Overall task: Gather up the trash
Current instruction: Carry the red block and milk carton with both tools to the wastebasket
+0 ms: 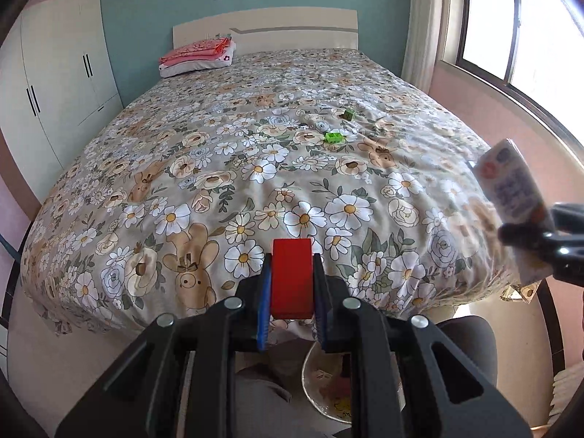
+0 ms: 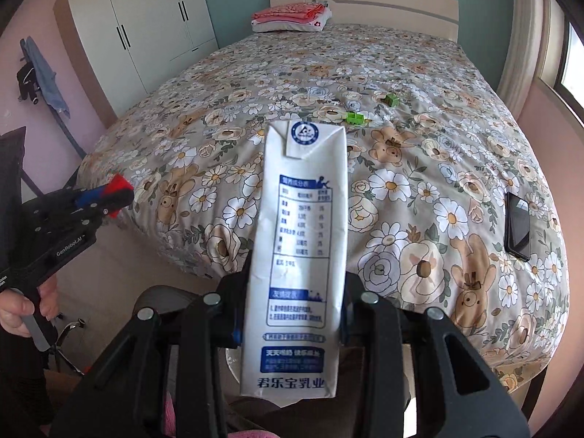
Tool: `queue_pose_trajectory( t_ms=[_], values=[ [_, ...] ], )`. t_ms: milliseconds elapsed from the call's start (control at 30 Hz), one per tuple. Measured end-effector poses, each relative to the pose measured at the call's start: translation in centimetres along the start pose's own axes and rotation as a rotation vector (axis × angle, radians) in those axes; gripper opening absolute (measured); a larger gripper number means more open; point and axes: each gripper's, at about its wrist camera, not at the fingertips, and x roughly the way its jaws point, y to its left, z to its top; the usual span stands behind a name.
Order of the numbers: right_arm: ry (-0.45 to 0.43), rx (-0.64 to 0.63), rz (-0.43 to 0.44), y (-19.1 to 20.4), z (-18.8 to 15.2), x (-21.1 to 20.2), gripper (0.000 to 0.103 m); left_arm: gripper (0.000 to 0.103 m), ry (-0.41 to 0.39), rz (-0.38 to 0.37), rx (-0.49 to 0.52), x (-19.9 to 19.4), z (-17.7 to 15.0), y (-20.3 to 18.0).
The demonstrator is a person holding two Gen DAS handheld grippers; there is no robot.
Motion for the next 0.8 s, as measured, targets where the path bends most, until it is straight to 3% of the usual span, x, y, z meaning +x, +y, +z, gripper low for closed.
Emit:
queue_pose_trajectory(
  t_ms=[400, 800],
  values=[
    [0.131, -0.029, 0.053, 1.5, -6.0, 5.9, 0.037, 0.022, 0.116, -0.033, -0.002, 4.8, -5.1, -0.1],
    [0.238, -0.061, 0.082, 3.1, -9.9, 11.3, 0.037, 0.022, 0.254, -0.074, 0.029, 10.1, -10.1, -1.4]
  ],
)
